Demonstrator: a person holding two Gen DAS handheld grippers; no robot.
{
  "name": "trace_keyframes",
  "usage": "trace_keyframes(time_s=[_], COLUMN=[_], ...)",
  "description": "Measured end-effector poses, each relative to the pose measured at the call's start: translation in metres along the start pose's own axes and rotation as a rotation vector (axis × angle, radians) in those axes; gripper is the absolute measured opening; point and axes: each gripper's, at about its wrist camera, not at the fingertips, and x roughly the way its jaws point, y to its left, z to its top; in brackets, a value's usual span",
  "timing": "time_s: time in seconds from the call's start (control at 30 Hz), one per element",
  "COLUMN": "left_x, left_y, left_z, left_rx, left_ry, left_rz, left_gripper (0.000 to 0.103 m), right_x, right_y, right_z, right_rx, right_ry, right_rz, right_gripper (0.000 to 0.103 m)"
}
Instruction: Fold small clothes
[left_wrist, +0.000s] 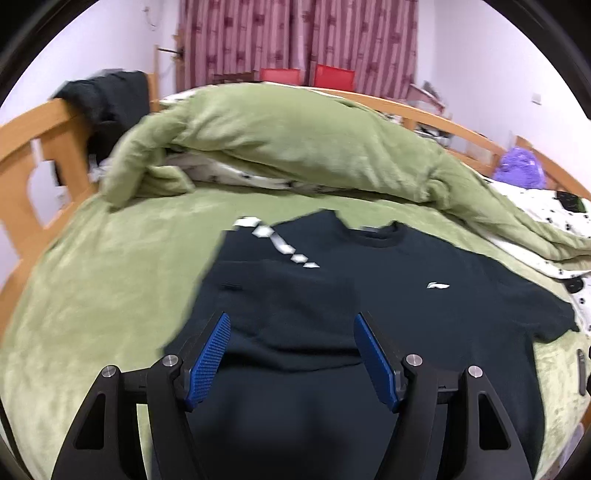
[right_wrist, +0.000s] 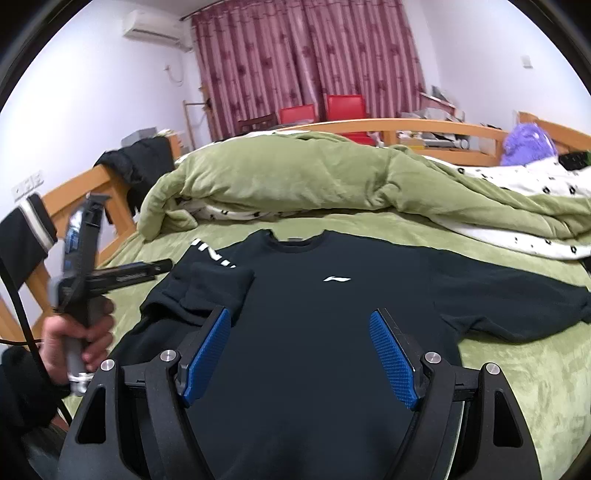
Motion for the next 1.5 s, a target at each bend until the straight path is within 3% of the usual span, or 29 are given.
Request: trace_keyframes(time_s=[0.07, 0.13, 0.27, 0.57, 1.0, 1.13, 1.4, 1.47, 1.5], left_x=[-0.016, -0.033, -0.053, -0.032, 0.024, 0.030, 0.028, 0.028, 0.028], left_y=[0.016, 0.036, 0.068, 0.092, 0.095, 0.103, 0.119, 0.122, 0.122], left_z=[-0.004, -0.006, -0.011, -0.011, -0.028, -0.030, -0.029, -0.029, -0.029], left_rx=[-0.023, -0.070, -0.152, -0.032, 0.029, -0.012, -0.067, -0.080, -0.083], left_ry=[-0.021, -0.033, -0.046, -0.094, 0.035, 0.065, 0.056, 0.064, 0.066], left_rz=[0.031, 0.039, 0.043, 0.179, 0.124, 0.110, 0.133, 0.126, 0.124], left_gripper=[0.067, 0.067, 0.067, 0.069, 0.069, 0.069, 0.069, 0.069, 0.069], right_x=[0.007, 0.015, 0.032, 0.103, 0.248, 0.276, 0.306, 0.308, 0.306], right_y=[0.012, 0.021, 0.046, 0.097, 0.161, 0.176, 0.196, 0.202, 0.205], right_z=[-0.006, -0.009, -0.014, 0.010, -0.008, -0.017, -0.028, -0.029, -0.028], right_rx=[-0.026, -0.056, -0.129, -0.190, -0.261, -0.284, -0.351, -0.380, -0.391], right_ry=[0.022, 0.045, 0.059, 0.119, 0.236, 0.266, 0.303, 0.301, 0.291], right_rz=[0.017, 0.025, 0.037, 0.120, 0.179, 0.177, 0.117, 0.089, 0.096], right_gripper=[0.074, 0.064, 0.058, 0.059, 0.060, 0.060, 0.075, 0.074, 0.058])
